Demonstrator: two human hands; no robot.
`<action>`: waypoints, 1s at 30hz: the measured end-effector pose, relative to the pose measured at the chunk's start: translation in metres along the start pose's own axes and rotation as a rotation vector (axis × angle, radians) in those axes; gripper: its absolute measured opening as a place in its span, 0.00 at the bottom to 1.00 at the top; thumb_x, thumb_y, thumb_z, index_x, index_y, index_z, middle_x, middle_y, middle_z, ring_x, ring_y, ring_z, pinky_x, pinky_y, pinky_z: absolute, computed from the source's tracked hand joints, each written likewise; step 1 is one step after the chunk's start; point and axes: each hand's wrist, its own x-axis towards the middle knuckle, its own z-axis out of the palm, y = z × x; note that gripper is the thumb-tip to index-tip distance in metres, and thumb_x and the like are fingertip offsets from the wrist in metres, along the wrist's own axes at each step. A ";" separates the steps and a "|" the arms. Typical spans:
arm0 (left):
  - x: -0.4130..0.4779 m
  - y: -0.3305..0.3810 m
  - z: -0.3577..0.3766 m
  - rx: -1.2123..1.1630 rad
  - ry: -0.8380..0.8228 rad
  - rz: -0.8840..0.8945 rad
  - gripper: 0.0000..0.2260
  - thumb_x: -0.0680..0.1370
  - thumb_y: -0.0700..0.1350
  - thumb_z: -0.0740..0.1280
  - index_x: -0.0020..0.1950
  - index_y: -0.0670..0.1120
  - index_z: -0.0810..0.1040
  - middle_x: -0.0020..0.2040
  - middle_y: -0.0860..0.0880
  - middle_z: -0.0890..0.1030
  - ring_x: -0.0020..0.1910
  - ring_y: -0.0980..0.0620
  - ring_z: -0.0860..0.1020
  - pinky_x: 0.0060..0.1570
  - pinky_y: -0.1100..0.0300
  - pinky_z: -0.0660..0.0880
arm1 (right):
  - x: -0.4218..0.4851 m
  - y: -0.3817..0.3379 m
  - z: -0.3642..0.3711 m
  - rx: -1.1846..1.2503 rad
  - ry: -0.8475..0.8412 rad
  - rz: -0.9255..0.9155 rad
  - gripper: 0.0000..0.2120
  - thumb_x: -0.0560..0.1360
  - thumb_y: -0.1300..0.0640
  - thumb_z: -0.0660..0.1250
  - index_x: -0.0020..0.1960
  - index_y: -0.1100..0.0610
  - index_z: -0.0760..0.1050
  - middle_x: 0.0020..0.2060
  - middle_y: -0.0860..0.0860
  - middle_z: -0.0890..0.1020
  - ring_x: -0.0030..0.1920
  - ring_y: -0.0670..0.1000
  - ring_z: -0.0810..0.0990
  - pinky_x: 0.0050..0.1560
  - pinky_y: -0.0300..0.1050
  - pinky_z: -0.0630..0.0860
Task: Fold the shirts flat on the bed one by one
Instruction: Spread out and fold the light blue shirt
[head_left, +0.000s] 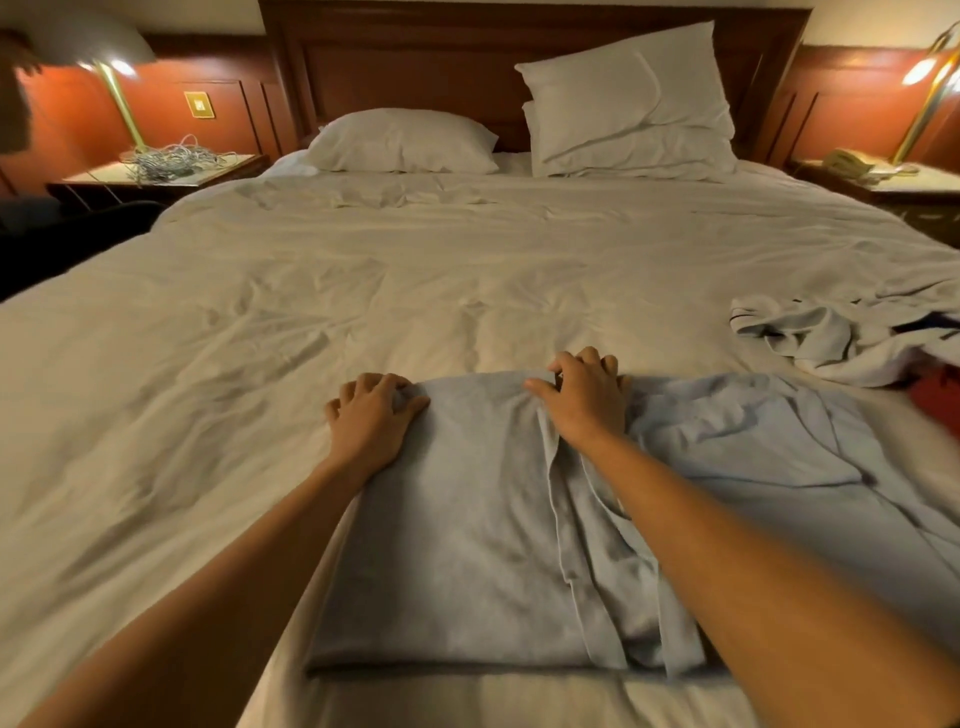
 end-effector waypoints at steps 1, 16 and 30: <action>0.004 0.000 0.000 -0.006 0.011 -0.008 0.14 0.80 0.60 0.62 0.62 0.56 0.77 0.67 0.48 0.73 0.68 0.44 0.65 0.67 0.47 0.57 | 0.000 0.002 -0.001 0.008 0.052 -0.016 0.16 0.77 0.39 0.65 0.51 0.52 0.75 0.55 0.51 0.75 0.58 0.57 0.69 0.57 0.53 0.62; -0.060 0.030 0.003 0.130 -0.069 0.133 0.28 0.80 0.67 0.52 0.78 0.57 0.63 0.80 0.52 0.59 0.80 0.47 0.54 0.76 0.46 0.49 | -0.068 0.154 -0.116 -0.090 -0.006 0.163 0.28 0.79 0.40 0.63 0.75 0.49 0.65 0.72 0.58 0.68 0.70 0.64 0.68 0.67 0.60 0.66; -0.098 0.045 -0.001 0.162 -0.150 0.037 0.27 0.81 0.66 0.48 0.80 0.59 0.58 0.81 0.58 0.57 0.80 0.52 0.53 0.77 0.46 0.51 | -0.103 0.206 -0.138 0.070 -0.115 0.581 0.35 0.73 0.30 0.64 0.57 0.63 0.76 0.56 0.63 0.81 0.56 0.64 0.79 0.57 0.56 0.75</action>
